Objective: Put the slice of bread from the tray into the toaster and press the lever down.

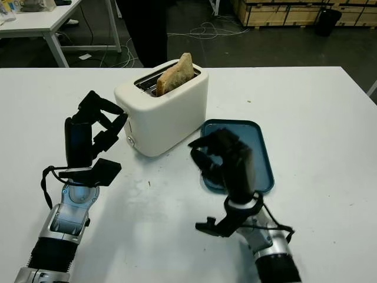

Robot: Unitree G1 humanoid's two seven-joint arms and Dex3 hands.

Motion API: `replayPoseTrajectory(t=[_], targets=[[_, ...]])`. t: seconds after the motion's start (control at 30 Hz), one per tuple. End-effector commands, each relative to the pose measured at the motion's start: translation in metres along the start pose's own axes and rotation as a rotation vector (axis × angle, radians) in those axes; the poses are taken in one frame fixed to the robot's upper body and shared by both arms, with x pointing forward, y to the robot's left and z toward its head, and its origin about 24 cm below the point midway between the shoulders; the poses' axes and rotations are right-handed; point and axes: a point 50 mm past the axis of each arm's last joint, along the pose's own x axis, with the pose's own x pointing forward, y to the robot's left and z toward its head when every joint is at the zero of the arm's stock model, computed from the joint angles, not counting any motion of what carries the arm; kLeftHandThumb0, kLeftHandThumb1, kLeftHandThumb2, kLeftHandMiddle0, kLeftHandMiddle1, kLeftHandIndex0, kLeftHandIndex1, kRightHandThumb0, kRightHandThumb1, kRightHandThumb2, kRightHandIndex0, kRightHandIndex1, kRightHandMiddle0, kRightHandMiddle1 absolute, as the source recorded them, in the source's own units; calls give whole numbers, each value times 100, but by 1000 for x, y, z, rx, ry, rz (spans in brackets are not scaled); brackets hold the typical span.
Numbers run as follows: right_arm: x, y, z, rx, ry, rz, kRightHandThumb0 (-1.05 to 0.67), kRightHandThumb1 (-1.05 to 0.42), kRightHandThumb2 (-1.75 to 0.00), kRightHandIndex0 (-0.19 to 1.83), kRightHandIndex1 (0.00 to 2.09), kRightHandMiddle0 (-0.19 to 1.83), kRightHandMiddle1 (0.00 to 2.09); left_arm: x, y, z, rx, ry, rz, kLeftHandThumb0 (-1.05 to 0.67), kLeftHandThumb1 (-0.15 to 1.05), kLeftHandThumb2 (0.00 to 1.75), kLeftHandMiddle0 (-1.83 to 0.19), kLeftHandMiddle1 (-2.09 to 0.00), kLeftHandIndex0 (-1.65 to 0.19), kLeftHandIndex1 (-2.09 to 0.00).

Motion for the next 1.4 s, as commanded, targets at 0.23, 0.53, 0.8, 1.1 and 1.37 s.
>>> replayPoseTrajectory(t=[0.23, 0.53, 0.8, 1.1, 1.37], targets=[[20, 16, 1, 129, 106, 35, -46, -92, -49, 92, 175, 61, 166, 13, 7, 6, 58, -43, -12, -42, 92, 29, -77, -175, -62, -137], [24, 5, -4, 382, 259, 50, -36, -92, -49, 86, 175, 45, 174, 27, 37, 9, 250, -30, -57, -37, 92, 32, -78, -162, -68, -132], [24, -1, -7, 384, 260, 49, -34, -92, -50, 89, 175, 49, 175, 45, 67, 7, 443, -11, -221, -27, 92, 12, -90, -153, -101, -45], [24, -2, -8, 348, 237, 27, -33, -92, -50, 90, 175, 49, 175, 55, 68, 0, 521, 4, -497, -22, 92, 2, -97, -118, -110, -11], [22, -4, -10, 340, 239, 25, -34, -92, -49, 92, 175, 49, 175, 58, 54, -4, 559, -32, -632, -25, 92, 5, -93, -135, -104, -3]])
